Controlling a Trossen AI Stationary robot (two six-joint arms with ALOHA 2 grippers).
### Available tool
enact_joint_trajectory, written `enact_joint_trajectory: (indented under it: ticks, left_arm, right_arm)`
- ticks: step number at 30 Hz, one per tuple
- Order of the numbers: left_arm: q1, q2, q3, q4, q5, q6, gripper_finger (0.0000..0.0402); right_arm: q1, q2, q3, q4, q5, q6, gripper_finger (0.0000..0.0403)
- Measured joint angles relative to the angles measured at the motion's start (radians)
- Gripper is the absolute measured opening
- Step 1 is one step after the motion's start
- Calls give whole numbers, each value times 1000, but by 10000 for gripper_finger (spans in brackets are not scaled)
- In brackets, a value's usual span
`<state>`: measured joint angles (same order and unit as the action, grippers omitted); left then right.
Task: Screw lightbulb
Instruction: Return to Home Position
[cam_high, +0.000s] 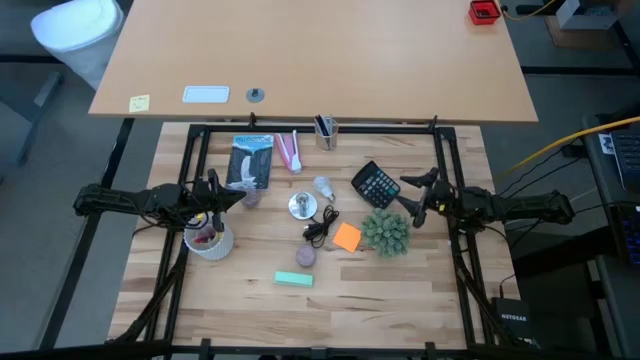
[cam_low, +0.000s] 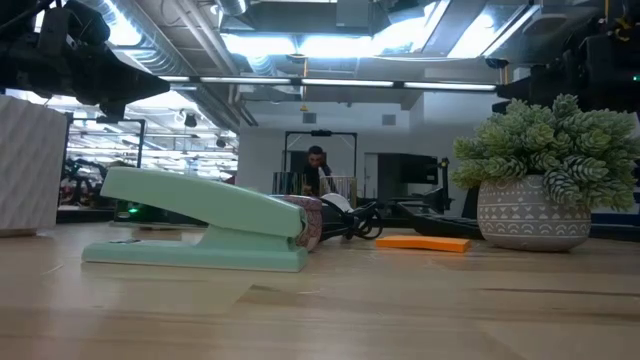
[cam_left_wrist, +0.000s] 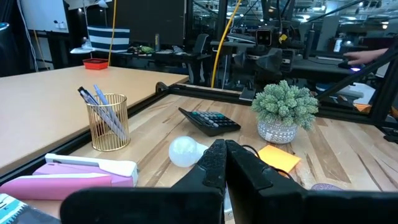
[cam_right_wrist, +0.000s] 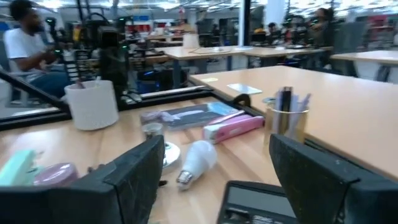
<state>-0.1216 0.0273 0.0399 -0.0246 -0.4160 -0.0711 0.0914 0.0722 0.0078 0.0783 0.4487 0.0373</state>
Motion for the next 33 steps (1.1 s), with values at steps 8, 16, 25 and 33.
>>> enact_joint_trajectory:
  ticks: [8,16,25,33]
  left_arm:
    - [0,0,0,0,0,0,0]
    - [0,0,0,1,0,0,0]
    - [0,0,0,0,0,0,0]
    - [0,0,0,0,0,0,0]
  right_arm:
    - [0,-70,0,4,80,-244,296]
    - [0,-70,0,4,89,-251,296]
    - [0,-70,0,2,89,-251,296]
    - [0,-70,0,1,86,-251,296]
